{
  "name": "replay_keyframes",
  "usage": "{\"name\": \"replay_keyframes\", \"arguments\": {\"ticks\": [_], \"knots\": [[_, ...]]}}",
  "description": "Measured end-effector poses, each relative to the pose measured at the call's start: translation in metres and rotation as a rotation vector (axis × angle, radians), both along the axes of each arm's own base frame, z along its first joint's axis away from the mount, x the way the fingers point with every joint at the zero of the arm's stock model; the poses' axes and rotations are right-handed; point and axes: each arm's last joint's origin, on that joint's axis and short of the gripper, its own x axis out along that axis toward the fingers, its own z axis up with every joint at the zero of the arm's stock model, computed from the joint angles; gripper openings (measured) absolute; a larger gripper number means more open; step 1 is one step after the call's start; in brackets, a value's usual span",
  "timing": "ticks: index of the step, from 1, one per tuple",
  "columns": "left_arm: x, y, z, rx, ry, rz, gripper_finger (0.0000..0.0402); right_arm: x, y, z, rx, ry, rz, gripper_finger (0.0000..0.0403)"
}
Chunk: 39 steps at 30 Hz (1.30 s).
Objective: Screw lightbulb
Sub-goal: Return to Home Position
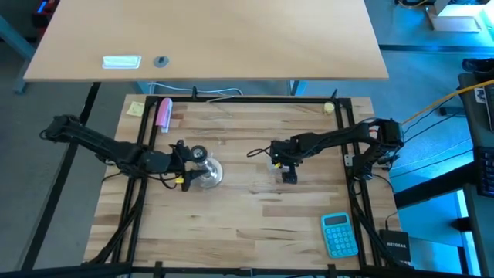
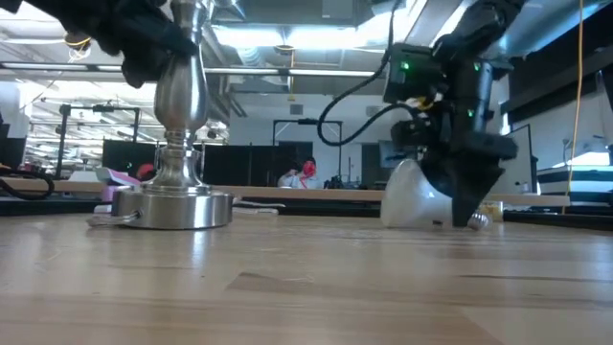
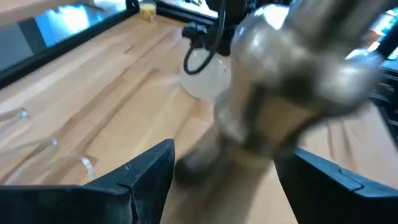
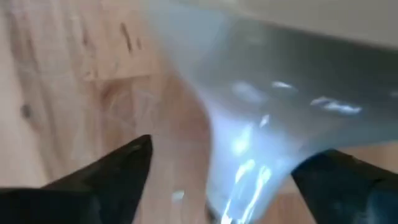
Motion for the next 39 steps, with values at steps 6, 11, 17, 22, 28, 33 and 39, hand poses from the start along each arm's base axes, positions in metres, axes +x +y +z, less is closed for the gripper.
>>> {"name": "replay_keyframes", "arguments": {"ticks": [6, 11, 17, 22, 28, 33, 39], "knots": [[-0.02, 0.004, 0.027, -0.01, 0.06, -0.025, 0.0262, 0.0, 0.0, 0.04, -0.003, 0.016, 0.035, 0.0387], [-0.038, 0.012, 0.037, 0.002, 0.088, -0.01, 0.0263, -0.009, 0.001, 0.079, -0.024, -0.066, 0.04, 0.0368], [-0.054, 0.017, 0.035, -0.187, 0.091, 0.104, 0.0263, -0.042, 0.004, 0.128, -0.037, -0.238, 0.018, 0.0365], [-0.061, 0.021, 0.034, -0.049, 0.046, 0.079, 0.0263, -0.074, 0.001, 0.154, -0.012, -0.505, 0.016, 0.0365], [-0.071, 0.024, 0.028, 0.021, -0.202, -0.002, 0.0262, -0.109, -0.01, 0.151, 0.045, -0.863, -0.014, 0.0365], [-0.08, 0.027, 0.011, 0.006, -0.284, -0.003, 0.0232, -0.127, -0.013, 0.129, 0.047, -0.973, -0.07, 0.0365], [-0.081, 0.027, -0.01, -0.028, -0.322, -0.013, 0.0145, -0.138, -0.01, 0.103, 0.121, -1.003, -0.171, 0.0351]]}}
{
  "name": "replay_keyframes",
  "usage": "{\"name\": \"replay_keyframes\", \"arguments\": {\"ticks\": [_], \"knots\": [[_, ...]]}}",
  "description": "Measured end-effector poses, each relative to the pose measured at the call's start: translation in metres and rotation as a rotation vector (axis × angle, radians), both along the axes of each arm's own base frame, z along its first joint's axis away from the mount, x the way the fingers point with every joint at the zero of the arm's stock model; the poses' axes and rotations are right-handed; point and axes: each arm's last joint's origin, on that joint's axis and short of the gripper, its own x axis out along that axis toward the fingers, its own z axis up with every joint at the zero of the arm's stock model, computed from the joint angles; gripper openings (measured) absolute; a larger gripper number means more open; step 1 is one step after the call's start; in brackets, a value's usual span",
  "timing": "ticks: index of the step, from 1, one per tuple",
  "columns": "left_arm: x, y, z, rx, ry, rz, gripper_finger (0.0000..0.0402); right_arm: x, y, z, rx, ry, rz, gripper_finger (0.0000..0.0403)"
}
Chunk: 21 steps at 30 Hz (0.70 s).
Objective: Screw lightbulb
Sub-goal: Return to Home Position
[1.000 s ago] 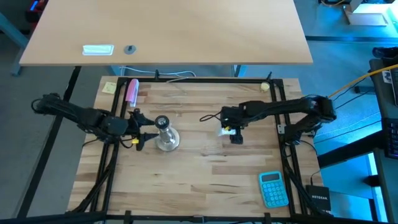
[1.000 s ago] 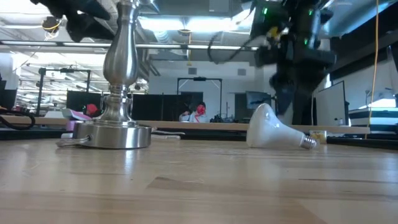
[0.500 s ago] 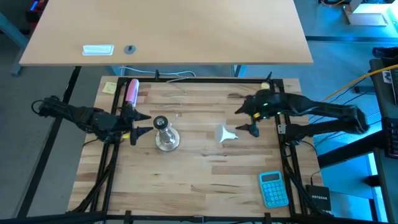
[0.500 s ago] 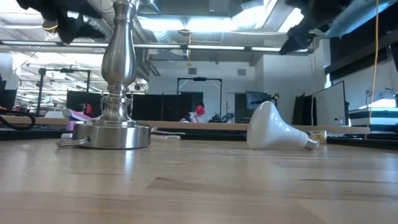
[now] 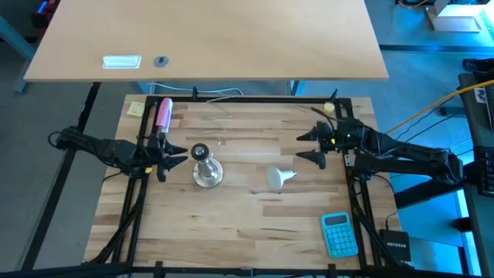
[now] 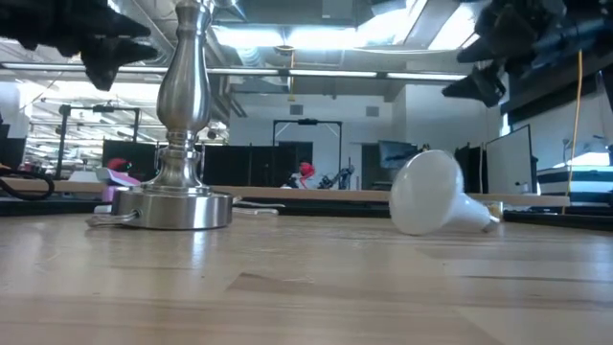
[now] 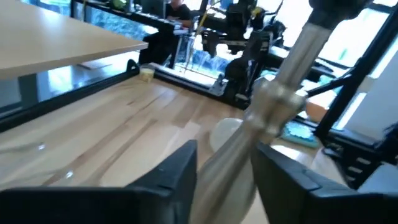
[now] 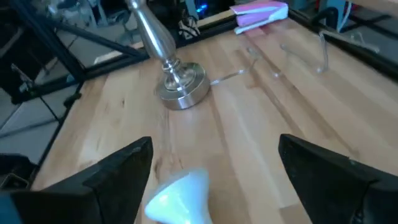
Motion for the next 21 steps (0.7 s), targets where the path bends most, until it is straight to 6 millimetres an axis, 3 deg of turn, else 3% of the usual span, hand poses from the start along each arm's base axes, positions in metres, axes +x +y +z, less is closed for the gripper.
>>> {"name": "replay_keyframes", "arguments": {"ticks": [5, 11, 21], "knots": [[0.0, 0.001, -0.009, 0.02, 0.062, 0.023, 0.0093, -0.002, 0.001, -0.012, 0.229, 0.037, -0.07, 0.0334], [0.0, 0.001, -0.014, 0.068, 0.124, 0.02, 0.0073, 0.006, -0.004, -0.016, 0.466, 0.037, -0.244, 0.0331], [0.0, 0.001, -0.014, 0.065, 0.122, 0.033, 0.0072, 0.013, -0.008, -0.015, 0.489, -0.008, -0.314, 0.0322]]}}
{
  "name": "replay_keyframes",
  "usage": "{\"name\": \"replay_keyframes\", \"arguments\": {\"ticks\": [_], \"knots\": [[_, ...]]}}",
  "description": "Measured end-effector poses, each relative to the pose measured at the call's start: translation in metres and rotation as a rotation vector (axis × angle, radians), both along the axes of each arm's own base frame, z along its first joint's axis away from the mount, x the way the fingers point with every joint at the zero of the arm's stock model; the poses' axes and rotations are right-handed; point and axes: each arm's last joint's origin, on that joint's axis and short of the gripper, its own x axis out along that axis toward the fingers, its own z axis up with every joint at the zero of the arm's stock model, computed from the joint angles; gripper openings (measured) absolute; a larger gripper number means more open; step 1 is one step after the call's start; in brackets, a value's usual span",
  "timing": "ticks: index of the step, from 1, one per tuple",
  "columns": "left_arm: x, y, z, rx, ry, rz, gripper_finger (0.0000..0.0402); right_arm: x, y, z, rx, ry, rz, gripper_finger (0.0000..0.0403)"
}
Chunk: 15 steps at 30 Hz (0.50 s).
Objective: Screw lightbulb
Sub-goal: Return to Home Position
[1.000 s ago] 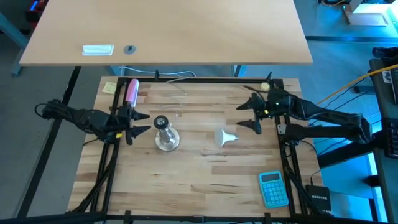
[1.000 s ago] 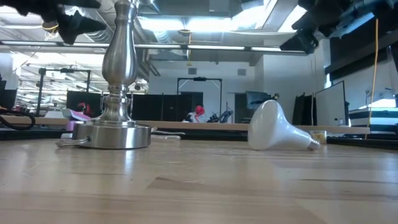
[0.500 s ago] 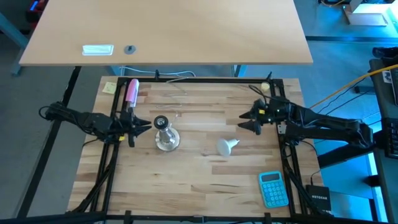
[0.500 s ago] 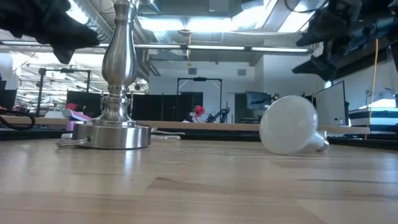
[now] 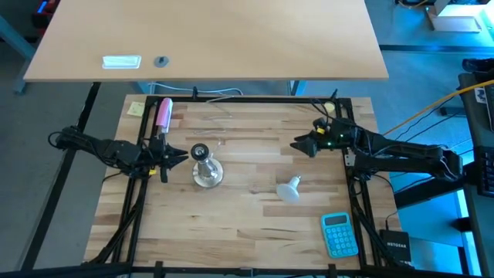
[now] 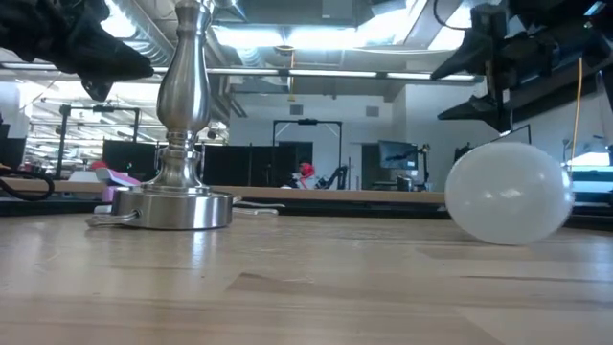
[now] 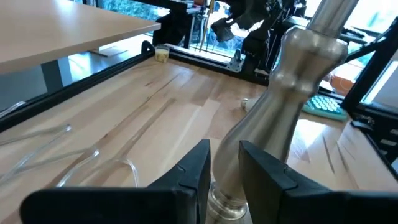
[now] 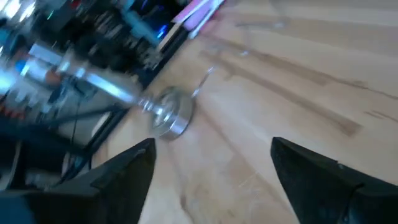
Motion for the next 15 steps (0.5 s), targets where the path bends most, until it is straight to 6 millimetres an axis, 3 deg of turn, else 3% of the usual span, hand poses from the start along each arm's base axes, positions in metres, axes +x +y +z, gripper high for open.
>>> {"name": "replay_keyframes", "arguments": {"ticks": [3, 8, 9, 11, 15], "knots": [[0.0, 0.0, 0.001, -0.023, -0.012, 0.004, 0.0072, -0.005, 0.004, 0.003, -0.078, -0.005, 0.061, 0.0259], [0.0, 0.0, 0.001, -0.027, -0.015, 0.005, 0.0072, -0.022, 0.018, 0.019, -0.401, -0.101, 0.188, 0.0053], [0.0, 0.0, 0.001, -0.022, -0.014, 0.004, 0.0072, -0.027, 0.02, 0.022, -0.461, -0.136, 0.196, 0.0027], [0.0, 0.0, 0.001, -0.017, -0.014, 0.003, 0.0072, -0.04, 0.024, 0.02, -0.538, -0.179, 0.174, 0.0021], [0.002, -0.001, -0.004, -0.002, -0.061, -0.002, 0.0072, -0.062, 0.028, -0.001, -0.647, -0.167, 0.165, 0.0065]]}}
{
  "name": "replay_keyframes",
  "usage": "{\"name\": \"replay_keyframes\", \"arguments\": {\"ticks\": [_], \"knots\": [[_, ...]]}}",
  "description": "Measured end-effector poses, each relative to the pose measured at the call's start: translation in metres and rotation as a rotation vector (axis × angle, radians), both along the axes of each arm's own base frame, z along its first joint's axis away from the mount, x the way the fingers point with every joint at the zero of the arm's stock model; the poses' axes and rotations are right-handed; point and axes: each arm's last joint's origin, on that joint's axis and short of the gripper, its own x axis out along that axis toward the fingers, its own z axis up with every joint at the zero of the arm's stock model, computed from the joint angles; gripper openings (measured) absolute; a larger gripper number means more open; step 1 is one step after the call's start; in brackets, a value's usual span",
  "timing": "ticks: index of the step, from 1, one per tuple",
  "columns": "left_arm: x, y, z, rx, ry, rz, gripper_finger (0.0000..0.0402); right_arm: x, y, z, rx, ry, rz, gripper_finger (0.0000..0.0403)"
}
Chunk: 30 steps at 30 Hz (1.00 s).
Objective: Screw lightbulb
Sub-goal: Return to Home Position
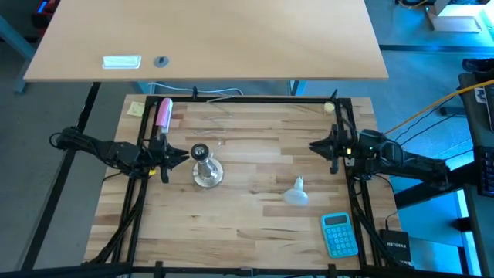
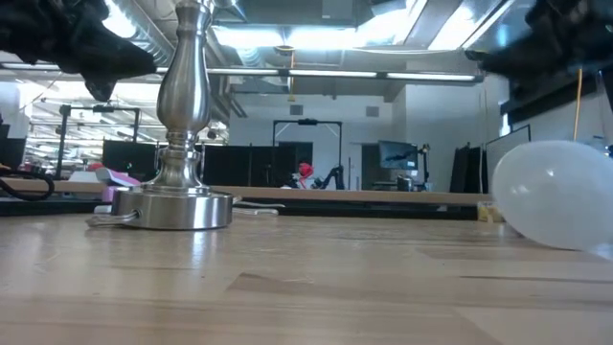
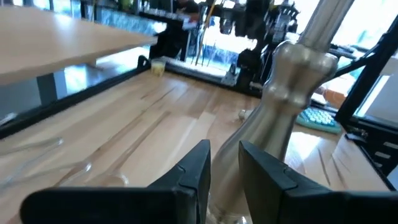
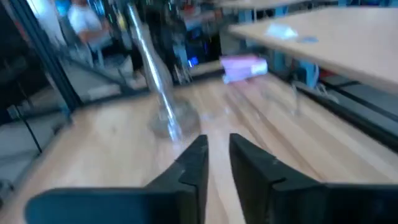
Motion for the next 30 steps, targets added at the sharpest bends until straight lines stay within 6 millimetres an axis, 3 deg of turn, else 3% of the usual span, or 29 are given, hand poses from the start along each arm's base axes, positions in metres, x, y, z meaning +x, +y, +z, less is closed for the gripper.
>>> {"name": "replay_keyframes", "arguments": {"ticks": [2, 6, 8, 12, 17, 30], "knots": [[0.001, 0.0, -0.005, 0.011, -0.03, -0.003, 0.0072, -0.007, 0.001, -0.013, -0.012, 0.043, -0.022, 0.0082], [0.0, 0.0, -0.017, 0.019, -0.044, -0.004, 0.0072, -0.013, 0.002, -0.029, 0.125, 0.034, -0.054, 0.0099], [-0.002, 0.001, -0.021, 0.017, -0.052, -0.004, 0.0072, -0.012, 0.003, -0.026, 0.08, -0.053, -0.001, 0.0101], [-0.004, 0.001, -0.027, 0.047, -0.087, -0.007, 0.0072, -0.008, 0.003, -0.038, -0.071, -0.076, 0.061, 0.0101], [-0.007, 0.002, -0.032, 0.087, -0.119, -0.007, 0.0072, -0.001, 0.002, -0.058, -0.043, -0.084, 0.054, 0.0101], [-0.007, 0.003, -0.033, 0.159, -0.097, 0.028, 0.0072, 0.002, -0.002, -0.064, -0.04, -0.123, -0.046, 0.0101]]}}
